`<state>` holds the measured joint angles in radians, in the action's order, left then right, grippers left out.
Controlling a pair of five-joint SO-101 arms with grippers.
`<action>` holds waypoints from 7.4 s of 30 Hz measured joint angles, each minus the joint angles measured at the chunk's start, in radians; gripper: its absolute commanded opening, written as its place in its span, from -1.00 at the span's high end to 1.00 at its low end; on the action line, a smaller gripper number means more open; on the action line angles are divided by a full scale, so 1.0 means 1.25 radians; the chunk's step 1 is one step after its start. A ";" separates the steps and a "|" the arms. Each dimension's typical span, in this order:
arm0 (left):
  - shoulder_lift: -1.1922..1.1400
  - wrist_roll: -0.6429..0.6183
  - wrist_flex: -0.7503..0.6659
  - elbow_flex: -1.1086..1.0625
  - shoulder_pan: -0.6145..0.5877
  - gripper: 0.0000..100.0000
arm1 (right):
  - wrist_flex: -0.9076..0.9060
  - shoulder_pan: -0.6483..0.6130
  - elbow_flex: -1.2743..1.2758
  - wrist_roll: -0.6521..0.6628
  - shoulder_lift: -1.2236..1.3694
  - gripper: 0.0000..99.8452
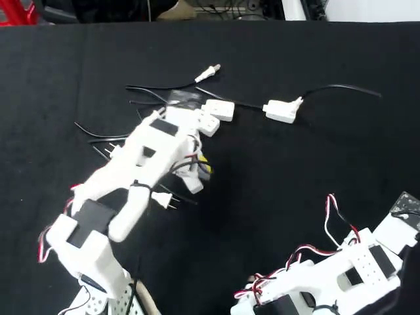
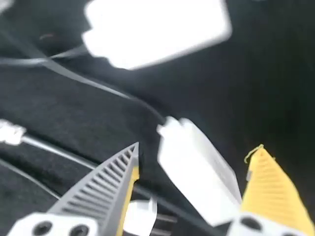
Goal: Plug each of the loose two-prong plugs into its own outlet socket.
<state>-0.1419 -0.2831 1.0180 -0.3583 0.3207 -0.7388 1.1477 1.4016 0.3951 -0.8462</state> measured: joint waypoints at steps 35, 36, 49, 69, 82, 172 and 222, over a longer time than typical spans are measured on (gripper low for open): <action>0.635 0.167 0.444 0.026 -0.103 0.94 | 0.000 0.000 0.000 0.000 0.000 0.48; 0.669 0.196 0.470 0.026 -0.139 0.94 | 0.000 0.000 0.000 0.000 0.000 0.48; 0.891 0.450 0.363 -0.446 -0.615 0.94 | 0.000 0.000 0.000 0.000 0.000 0.48; 0.905 0.142 0.261 -0.503 -0.446 0.30 | 0.000 0.000 0.010 0.026 0.000 0.48; 0.905 0.517 0.346 -0.431 -0.744 0.90 | 0.000 0.000 0.010 0.026 0.000 0.48; 0.442 1.383 0.017 -0.408 -0.284 0.28 | 0.000 0.000 0.015 0.026 0.000 0.48; 1.118 0.849 0.277 -0.636 -0.376 0.38 | -0.347 -0.668 -0.315 0.302 0.000 0.95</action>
<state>1.2559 0.7787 1.3648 -1.1531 -0.1488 -1.1730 0.3130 1.0073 0.7725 -0.8462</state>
